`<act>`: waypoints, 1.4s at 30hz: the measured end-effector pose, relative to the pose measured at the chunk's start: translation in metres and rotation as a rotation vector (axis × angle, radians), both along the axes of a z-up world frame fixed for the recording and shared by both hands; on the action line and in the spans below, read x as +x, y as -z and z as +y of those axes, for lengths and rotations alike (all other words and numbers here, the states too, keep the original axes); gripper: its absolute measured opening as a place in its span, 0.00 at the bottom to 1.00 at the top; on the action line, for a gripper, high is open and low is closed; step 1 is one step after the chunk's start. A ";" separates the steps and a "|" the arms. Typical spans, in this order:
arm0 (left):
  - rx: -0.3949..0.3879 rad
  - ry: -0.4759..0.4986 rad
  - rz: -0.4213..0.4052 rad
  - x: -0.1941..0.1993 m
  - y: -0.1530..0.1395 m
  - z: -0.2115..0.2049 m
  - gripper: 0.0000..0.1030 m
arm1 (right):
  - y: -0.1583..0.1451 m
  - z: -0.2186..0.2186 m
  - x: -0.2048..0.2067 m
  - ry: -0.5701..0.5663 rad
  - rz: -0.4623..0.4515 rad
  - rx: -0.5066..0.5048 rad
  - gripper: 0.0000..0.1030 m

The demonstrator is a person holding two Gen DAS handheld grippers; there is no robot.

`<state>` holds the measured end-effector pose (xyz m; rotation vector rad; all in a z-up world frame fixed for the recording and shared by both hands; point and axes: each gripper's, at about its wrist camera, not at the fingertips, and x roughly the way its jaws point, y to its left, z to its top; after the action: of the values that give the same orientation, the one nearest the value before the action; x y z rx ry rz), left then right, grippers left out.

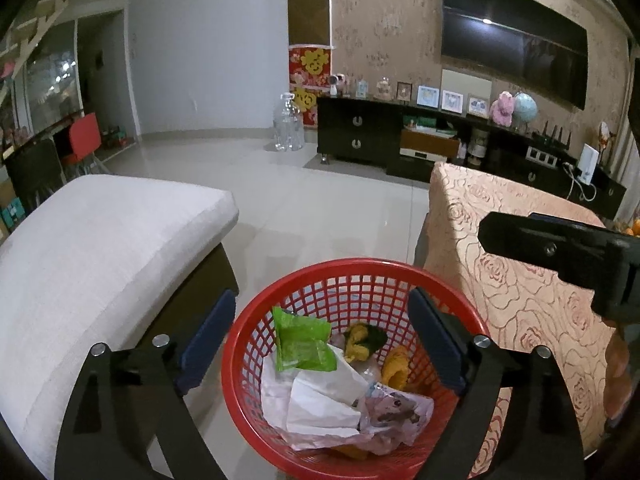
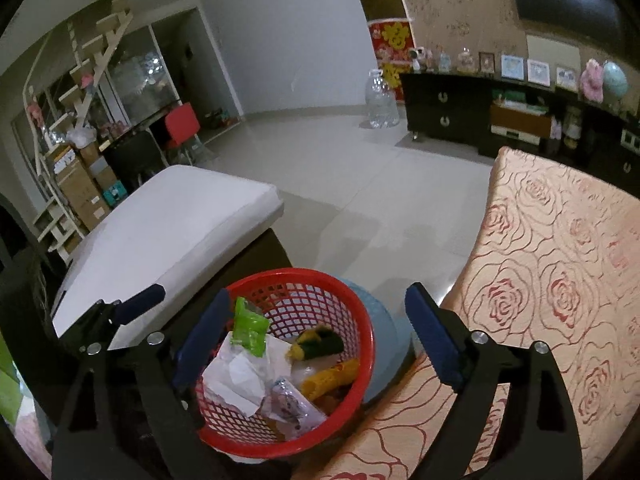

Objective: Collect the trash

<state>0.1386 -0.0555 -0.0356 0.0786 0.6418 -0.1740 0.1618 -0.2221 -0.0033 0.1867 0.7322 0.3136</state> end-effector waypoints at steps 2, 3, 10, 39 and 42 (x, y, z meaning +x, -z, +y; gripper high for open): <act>-0.002 -0.002 -0.011 -0.001 -0.003 0.000 0.86 | -0.003 0.002 -0.005 0.004 -0.023 -0.019 0.88; -0.002 -0.005 -0.016 -0.003 -0.004 0.000 0.87 | -0.005 0.002 -0.008 0.005 -0.033 -0.027 0.90; -0.002 -0.034 -0.051 -0.012 -0.012 0.002 0.90 | -0.016 -0.007 -0.024 0.023 -0.097 -0.052 0.93; 0.000 -0.086 -0.122 -0.061 -0.019 0.023 0.92 | 0.020 -0.017 -0.098 0.089 -0.120 -0.078 0.93; -0.008 -0.083 -0.121 -0.066 -0.018 0.026 0.92 | 0.024 -0.020 -0.095 0.100 -0.115 -0.077 0.93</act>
<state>0.0728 -0.0299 -0.0180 0.0544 0.5223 -0.0913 0.0666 -0.2418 -0.0277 0.1304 0.6183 0.1986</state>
